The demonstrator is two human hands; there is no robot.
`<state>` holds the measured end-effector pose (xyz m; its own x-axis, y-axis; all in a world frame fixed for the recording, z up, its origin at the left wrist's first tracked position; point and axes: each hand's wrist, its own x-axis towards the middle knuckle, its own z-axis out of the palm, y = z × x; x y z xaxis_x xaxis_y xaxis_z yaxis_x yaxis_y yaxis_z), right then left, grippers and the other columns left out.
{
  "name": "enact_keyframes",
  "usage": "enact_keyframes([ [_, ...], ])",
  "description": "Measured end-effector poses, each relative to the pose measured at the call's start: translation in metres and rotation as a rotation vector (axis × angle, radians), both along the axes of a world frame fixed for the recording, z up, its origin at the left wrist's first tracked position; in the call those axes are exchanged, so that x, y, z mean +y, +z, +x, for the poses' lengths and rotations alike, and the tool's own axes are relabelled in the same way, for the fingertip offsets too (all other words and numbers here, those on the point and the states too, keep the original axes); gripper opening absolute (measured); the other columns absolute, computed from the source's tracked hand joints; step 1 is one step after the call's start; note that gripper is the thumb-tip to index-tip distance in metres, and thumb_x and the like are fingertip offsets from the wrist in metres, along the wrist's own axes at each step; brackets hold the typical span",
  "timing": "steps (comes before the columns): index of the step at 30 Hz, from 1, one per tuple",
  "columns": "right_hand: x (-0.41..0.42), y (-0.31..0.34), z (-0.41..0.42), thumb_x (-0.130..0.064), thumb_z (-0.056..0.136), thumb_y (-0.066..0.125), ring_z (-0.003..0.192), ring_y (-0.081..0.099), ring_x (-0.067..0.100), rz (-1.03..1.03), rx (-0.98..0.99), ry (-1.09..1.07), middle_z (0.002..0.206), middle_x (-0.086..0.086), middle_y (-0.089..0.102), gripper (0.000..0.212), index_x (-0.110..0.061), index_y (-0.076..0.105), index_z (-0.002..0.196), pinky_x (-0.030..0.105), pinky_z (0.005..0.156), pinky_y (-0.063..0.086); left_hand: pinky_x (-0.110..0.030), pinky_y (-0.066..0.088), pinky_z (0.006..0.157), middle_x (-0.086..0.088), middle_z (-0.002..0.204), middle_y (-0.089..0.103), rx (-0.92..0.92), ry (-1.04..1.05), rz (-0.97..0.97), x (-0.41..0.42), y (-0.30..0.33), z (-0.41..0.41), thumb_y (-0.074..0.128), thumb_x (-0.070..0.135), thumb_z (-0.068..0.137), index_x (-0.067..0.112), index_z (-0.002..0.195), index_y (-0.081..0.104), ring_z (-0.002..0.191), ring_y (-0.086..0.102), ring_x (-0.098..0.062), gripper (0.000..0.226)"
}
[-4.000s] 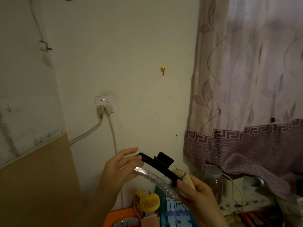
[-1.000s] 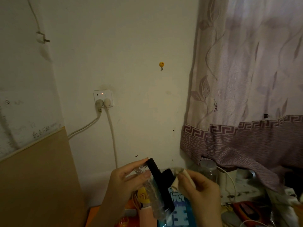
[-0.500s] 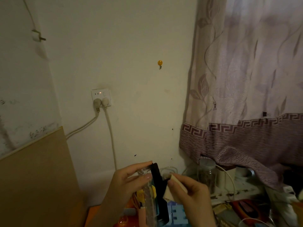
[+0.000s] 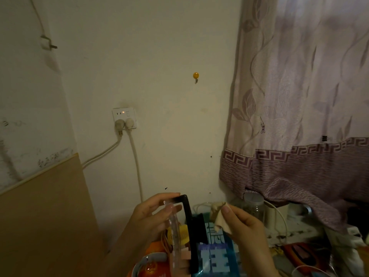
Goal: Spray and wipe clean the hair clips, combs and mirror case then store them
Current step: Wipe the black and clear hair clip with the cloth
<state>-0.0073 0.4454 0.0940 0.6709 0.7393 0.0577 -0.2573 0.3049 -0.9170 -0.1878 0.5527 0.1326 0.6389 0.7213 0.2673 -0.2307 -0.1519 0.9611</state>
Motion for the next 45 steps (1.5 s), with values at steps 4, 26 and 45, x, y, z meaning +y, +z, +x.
enact_keyframes([
  [4,0.004,-0.002,-0.001,-0.016,0.077,0.066,0.054,0.060,0.013,-0.034,0.056,0.164,0.070,0.011,0.069,0.015,-0.008,0.079,0.076,0.022,0.052,0.050,-0.027,0.056,0.071,-0.011,0.110,0.070,-0.034,-0.053,-0.032,-0.001,-0.003,0.002,0.065,0.019,0.073,0.015,0.098,0.074,0.103,0.068,-0.024,0.028],
  [26,0.014,-0.010,-0.017,0.001,0.077,0.073,0.059,0.060,0.018,0.054,-0.067,-0.152,0.070,0.012,0.073,0.014,-0.013,0.076,0.073,0.023,0.045,0.049,-0.010,0.051,0.062,0.012,0.113,0.065,0.086,0.261,0.060,-0.017,-0.013,0.020,0.071,0.040,0.063,0.037,0.113,0.065,0.088,0.066,0.007,0.050],
  [45,0.025,-0.019,-0.026,-0.002,0.074,0.077,0.075,0.069,0.015,0.044,-0.210,-0.163,0.075,0.001,0.074,0.017,-0.018,0.076,0.079,0.024,0.066,0.051,-0.023,0.057,0.054,-0.004,0.067,0.073,0.093,0.408,0.078,-0.026,-0.026,0.035,0.077,0.002,0.073,0.028,0.067,0.079,0.062,0.071,-0.018,0.027],
])
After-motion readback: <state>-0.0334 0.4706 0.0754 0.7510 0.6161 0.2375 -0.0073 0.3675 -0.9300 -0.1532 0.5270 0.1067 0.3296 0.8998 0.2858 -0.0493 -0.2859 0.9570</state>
